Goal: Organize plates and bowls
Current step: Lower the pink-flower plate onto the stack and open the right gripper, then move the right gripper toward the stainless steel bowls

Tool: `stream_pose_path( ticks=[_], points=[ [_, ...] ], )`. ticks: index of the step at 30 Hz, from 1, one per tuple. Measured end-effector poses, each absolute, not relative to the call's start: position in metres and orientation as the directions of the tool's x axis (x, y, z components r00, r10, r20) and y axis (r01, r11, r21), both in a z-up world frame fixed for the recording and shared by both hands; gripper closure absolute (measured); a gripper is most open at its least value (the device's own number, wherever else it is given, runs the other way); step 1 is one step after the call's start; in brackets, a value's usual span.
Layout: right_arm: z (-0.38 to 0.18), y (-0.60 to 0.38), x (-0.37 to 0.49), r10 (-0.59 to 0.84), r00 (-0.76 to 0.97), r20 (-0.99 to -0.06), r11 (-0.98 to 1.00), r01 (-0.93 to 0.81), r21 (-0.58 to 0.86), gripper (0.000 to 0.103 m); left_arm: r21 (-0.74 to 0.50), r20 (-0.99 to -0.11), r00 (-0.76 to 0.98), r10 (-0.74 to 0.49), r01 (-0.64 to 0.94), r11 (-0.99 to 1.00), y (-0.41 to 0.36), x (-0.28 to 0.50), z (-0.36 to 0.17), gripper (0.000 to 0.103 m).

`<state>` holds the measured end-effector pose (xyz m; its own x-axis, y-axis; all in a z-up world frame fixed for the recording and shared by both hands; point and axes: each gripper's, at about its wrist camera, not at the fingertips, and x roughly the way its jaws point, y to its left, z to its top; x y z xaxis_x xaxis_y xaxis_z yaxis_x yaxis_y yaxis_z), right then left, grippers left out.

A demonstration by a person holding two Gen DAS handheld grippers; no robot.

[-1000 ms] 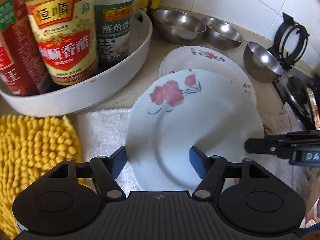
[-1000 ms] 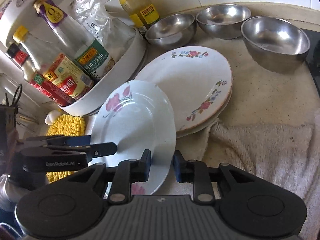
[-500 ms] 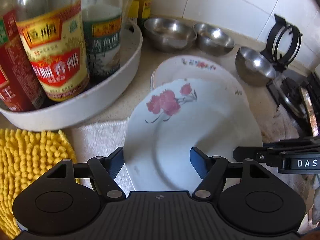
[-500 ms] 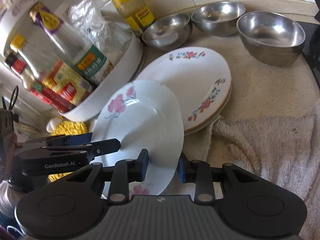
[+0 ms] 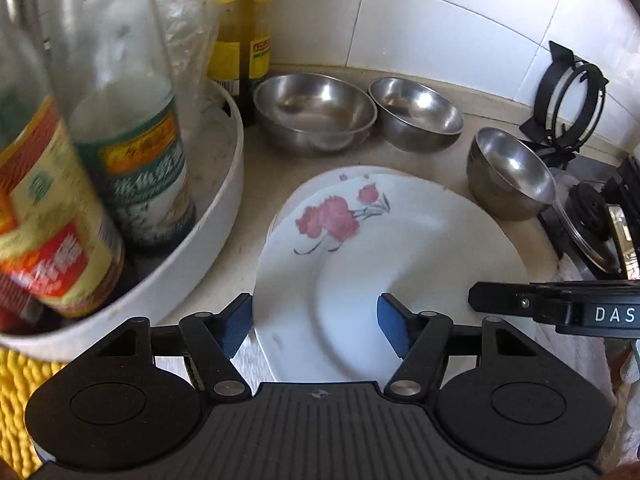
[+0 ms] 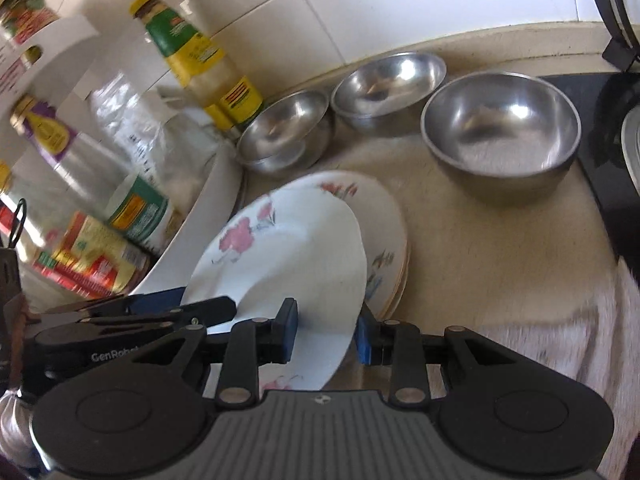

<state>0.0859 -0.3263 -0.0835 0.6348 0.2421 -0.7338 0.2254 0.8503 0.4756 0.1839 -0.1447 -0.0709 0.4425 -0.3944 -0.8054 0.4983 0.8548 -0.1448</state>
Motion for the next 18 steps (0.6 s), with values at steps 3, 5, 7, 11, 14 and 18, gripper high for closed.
stream_pose_path(
  ticks=[3,5,7,11,14,18],
  points=[
    [-0.084,-0.332,0.096,0.218,0.646,-0.731,0.860,0.227,0.457,0.053,-0.141,-0.805,0.447,-0.390,0.494,0.858,-0.150,0.193,-0.072,0.034],
    [-0.083,-0.334,0.103,0.183,0.653,-0.735,0.876,0.231,0.423,0.053,-0.138,-0.799,0.457,-0.391,0.494,0.859,-0.152,0.196,-0.072,0.037],
    [-0.082,-0.333,0.108,0.128,0.656,-0.744,0.905,0.230,0.358,0.053,-0.127,-0.786,0.476,-0.396,0.502,0.856,-0.155,0.195,-0.069,0.037],
    [-0.080,-0.337,0.114,0.060,0.655,-0.754,0.923,0.251,0.292,0.052,-0.094,-0.783,0.497,-0.374,0.500,0.861,-0.156,0.195,-0.071,0.032],
    [-0.076,-0.337,0.113,0.044,0.667,-0.744,0.938,0.229,0.261,0.052,-0.100,-0.788,0.490,-0.372,0.496,0.863,-0.155,0.195,-0.073,0.031],
    [-0.074,-0.338,0.109,0.048,0.667,-0.744,0.940,0.222,0.259,0.052,-0.088,-0.784,0.497,-0.372,0.504,0.859,-0.159,0.195,-0.069,0.025]
  ],
)
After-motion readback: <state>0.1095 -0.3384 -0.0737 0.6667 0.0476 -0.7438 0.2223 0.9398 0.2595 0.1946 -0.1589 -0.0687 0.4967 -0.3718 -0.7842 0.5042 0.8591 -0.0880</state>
